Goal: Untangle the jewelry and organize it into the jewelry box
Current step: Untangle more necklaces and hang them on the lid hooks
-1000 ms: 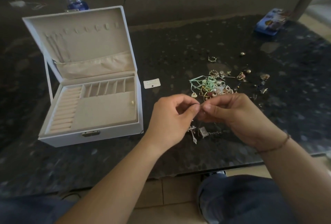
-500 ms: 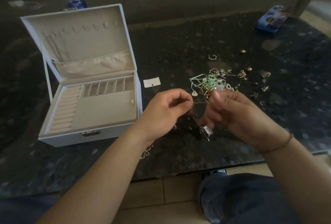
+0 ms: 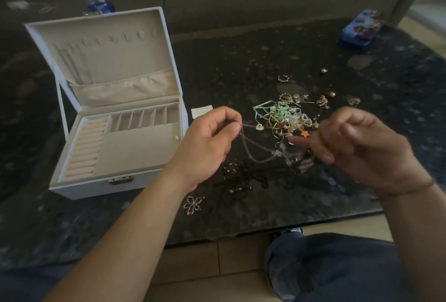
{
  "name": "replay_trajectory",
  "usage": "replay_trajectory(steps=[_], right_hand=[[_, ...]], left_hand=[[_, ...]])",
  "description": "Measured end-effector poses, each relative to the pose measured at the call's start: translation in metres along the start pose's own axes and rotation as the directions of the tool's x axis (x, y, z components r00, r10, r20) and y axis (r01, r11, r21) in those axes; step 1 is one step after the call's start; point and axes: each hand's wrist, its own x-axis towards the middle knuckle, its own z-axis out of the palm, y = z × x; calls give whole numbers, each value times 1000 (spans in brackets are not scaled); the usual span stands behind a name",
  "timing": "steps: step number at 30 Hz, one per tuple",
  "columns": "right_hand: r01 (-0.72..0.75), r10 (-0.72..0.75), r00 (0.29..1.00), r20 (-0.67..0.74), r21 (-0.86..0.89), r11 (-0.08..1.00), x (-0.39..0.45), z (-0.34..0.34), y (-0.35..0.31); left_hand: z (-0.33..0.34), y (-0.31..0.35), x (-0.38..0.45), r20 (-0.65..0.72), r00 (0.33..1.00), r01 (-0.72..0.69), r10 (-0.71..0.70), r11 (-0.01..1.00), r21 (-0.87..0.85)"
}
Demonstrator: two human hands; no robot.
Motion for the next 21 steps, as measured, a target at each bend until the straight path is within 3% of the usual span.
replay_trajectory(steps=[2,4,7,12,15,17,21], right_hand=[[-52,25,985,-170,-158,986,1,-2,1],[-69,15,953,-303,-168,983,3,-3,3],[-76,33,920,-390,-96,993,7,3,10],[-189,14,850,-526,-280,941,10,13,23],[-172,-50,873,-484,-403,899,8,15,24],[-165,-41,915,-402,-465,870,6,14,22],[-135,76,981,-181,-337,932,-3,11,12]], left_hand=[[-2,-1,1,-9,1000,-11,11,998,64],[0,-3,1,8,1000,-4,3,992,126],[6,-7,2,-10,999,47,-46,993,108],[6,-18,5,-106,990,111,-98,986,122],[8,-22,5,-151,988,78,-36,957,281],[8,-23,5,-169,985,90,-41,952,291],[3,-22,5,-172,968,192,-180,980,54]])
